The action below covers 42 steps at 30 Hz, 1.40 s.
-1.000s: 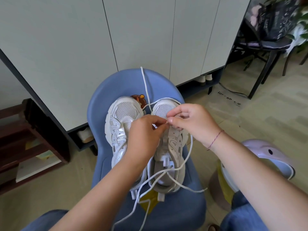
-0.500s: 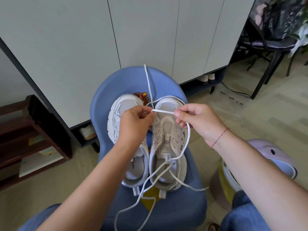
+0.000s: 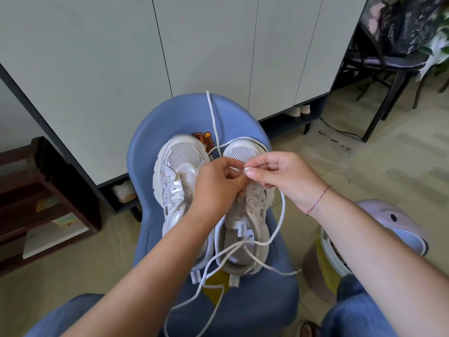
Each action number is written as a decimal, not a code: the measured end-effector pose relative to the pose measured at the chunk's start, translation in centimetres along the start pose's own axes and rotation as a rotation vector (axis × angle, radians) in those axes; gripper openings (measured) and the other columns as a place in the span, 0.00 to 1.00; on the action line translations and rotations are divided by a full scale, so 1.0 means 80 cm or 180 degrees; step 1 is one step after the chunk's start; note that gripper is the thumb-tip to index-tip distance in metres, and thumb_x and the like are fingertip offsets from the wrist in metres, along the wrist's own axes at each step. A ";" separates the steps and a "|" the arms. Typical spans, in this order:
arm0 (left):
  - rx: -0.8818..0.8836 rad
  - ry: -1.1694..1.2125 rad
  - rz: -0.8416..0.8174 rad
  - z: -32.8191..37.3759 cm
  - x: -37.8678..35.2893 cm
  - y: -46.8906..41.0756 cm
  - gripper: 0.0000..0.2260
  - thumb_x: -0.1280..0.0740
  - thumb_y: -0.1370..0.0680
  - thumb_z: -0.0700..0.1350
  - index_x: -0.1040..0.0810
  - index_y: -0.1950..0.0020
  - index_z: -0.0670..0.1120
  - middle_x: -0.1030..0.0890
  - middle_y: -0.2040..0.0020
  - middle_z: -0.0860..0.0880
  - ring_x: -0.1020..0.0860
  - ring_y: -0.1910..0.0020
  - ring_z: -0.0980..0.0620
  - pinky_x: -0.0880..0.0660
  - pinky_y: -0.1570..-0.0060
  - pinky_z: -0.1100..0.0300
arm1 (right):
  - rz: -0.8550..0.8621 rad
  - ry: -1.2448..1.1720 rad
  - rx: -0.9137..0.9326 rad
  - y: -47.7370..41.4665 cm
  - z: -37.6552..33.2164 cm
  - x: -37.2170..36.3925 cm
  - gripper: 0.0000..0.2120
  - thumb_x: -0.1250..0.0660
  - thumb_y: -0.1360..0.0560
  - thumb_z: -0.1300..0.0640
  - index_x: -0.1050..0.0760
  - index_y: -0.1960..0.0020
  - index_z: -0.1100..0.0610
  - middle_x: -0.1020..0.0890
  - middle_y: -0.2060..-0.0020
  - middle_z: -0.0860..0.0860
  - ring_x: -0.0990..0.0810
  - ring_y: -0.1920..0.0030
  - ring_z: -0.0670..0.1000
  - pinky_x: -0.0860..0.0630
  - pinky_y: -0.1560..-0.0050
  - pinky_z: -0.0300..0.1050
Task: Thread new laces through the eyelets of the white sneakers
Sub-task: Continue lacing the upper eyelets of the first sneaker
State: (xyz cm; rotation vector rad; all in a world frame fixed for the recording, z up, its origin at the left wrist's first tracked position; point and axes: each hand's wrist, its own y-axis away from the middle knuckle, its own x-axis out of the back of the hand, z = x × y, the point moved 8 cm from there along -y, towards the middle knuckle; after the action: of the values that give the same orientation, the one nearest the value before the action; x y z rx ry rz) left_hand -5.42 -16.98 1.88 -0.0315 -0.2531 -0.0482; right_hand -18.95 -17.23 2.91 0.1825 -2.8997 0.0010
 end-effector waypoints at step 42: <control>0.1213 0.0566 -0.0511 -0.038 -0.024 0.004 0.12 0.42 0.20 0.35 0.19 0.47 0.40 0.22 0.68 0.44 0.31 0.80 0.56 0.36 0.80 0.67 | 0.0446 0.1930 0.0123 -0.009 0.020 0.021 0.05 0.35 0.24 0.55 0.19 0.54 0.52 0.19 0.52 0.46 0.23 0.51 0.46 0.29 0.54 0.39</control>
State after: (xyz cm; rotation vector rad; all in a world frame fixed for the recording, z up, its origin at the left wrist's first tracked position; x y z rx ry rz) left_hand -6.47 -16.67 -1.52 0.3709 -0.0834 -0.1608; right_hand -20.87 -18.18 1.71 -0.0172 -2.3012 0.1157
